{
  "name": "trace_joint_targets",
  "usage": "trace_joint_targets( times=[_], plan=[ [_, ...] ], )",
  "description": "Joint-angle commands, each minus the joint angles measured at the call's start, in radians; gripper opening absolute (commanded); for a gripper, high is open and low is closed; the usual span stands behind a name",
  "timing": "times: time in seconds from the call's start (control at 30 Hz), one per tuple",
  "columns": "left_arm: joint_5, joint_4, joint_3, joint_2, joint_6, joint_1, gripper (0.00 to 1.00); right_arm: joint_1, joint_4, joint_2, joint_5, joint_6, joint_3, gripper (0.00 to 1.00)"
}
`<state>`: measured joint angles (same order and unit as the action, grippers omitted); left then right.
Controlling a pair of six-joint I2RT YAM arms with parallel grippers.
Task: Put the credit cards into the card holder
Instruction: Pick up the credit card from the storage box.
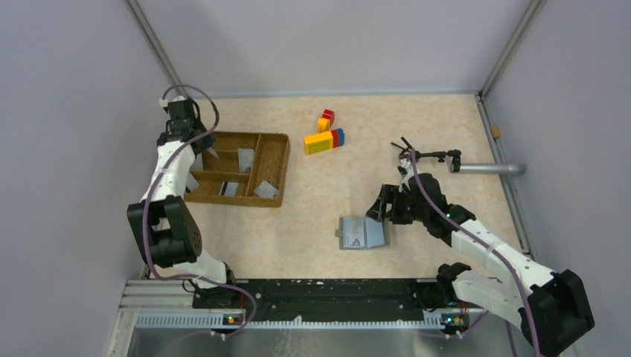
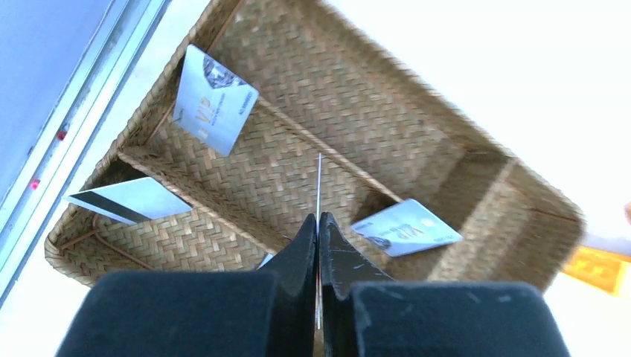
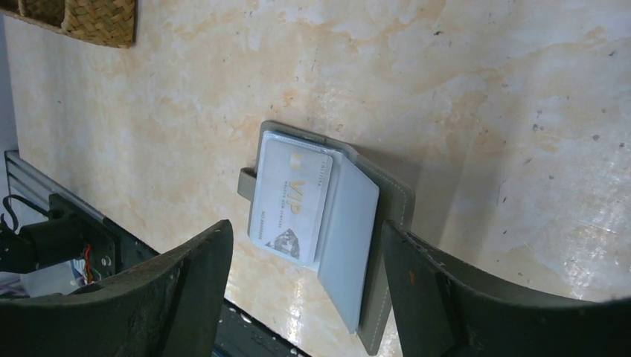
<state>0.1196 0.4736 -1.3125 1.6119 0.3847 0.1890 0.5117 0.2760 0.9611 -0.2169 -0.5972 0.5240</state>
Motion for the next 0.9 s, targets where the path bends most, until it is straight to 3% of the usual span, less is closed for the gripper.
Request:
trace_joint_targets(
  times=[0.0, 0.27, 0.37, 0.53, 0.73, 0.87],
  plan=[
    [-0.109, 0.008, 0.000, -0.151, -0.032, 0.005, 0.00, -0.011, 0.061, -0.060, 0.058, 0.024, 0.070, 0.72],
    [-0.553, 0.045, 0.072, -0.331, -0.090, -0.051, 0.00, -0.012, 0.036, -0.217, -0.037, 0.099, 0.104, 0.77],
    [-0.700, 0.088, 0.098, -0.332, -0.146, -0.170, 0.00, -0.011, -0.014, -0.256, -0.163, 0.114, 0.108, 0.78],
    [-0.992, 0.051, 0.163, -0.287, -0.201, -0.470, 0.00, -0.012, -0.098, -0.260, -0.359, 0.070, 0.093, 0.78],
    [-1.338, -0.041, 0.231, -0.203, -0.208, -0.669, 0.00, -0.007, -0.206, -0.243, -0.482, -0.018, 0.033, 0.77],
    [-1.421, -0.088, 0.248, -0.163, -0.194, -0.781, 0.00, 0.024, -0.233, -0.219, -0.560, -0.058, 0.009, 0.73]
  ],
)
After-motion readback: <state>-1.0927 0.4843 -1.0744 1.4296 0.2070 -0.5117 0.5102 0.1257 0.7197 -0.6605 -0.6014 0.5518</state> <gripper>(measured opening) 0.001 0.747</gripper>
